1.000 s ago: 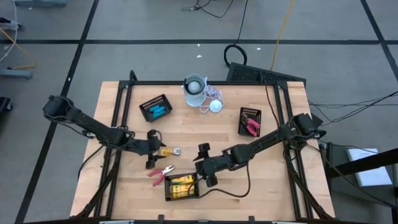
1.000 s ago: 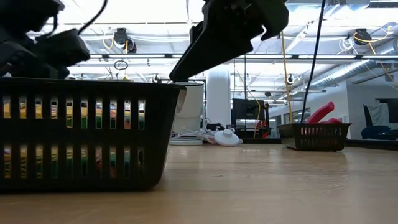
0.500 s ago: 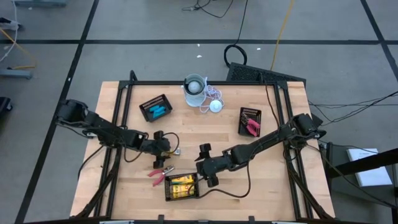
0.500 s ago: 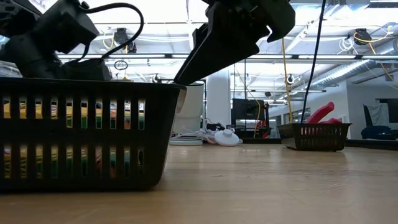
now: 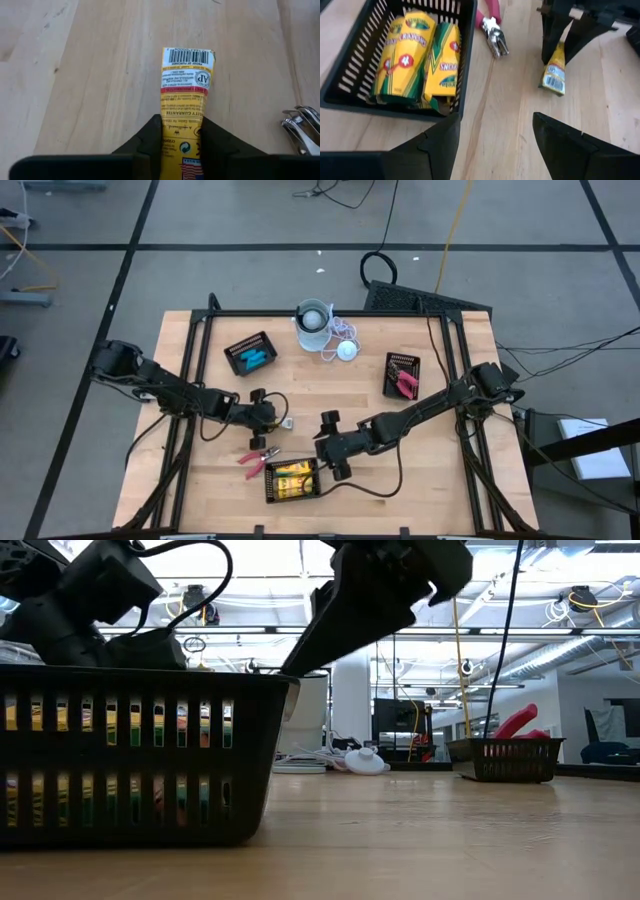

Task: Pick & Place School Supplies
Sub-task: Put the yellow crayon box into the bottom black bin

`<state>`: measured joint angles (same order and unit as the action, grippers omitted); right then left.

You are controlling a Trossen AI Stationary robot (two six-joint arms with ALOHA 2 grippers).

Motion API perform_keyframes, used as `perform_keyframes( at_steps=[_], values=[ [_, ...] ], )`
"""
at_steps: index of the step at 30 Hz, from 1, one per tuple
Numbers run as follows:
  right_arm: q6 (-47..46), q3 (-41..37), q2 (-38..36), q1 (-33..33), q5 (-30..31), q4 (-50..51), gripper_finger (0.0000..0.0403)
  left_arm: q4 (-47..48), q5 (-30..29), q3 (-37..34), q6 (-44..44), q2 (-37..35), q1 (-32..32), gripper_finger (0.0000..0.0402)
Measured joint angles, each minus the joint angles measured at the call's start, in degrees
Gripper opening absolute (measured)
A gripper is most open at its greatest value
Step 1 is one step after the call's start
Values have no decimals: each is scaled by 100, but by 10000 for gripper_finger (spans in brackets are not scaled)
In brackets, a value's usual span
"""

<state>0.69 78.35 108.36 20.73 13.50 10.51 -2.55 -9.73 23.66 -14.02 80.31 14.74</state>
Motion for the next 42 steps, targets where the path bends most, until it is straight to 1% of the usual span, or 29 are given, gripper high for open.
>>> perform_keyframes(
  at_steps=[8, 10, 13, 17, 22, 26, 36, 39, 42],
  values=[
    [92, 0, 3, -128, -20, -578, 242, -202, -55, 6, 145, 9, 0, 91],
    [96, 0, 64, -246, -135, -763, 242, -97, -55, 95, 156, 15, 0, 91],
    [80, -5, 107, -431, -337, -767, 242, 247, -121, 378, 252, 20, 1, 91],
    [157, 2, 199, -645, -306, -1006, 242, 712, -314, 806, 458, 13, 2, 91],
    [174, -2, 252, -793, -447, -1103, 242, 755, -334, 1153, 615, 11, 13, 91],
    [158, -17, 358, -837, -469, -1071, 243, 740, -333, 1261, 660, 9, 31, 91],
    [153, 0, 338, -866, -463, -1179, 243, 488, -274, 1261, 563, 9, 151, 91],
    [151, 0, 337, -857, -329, -985, 243, 697, -315, 1261, 400, 9, 246, 91],
    [186, -8, 191, -725, 202, -559, 243, 876, -441, 1261, 189, 9, 449, 91]
  ],
)
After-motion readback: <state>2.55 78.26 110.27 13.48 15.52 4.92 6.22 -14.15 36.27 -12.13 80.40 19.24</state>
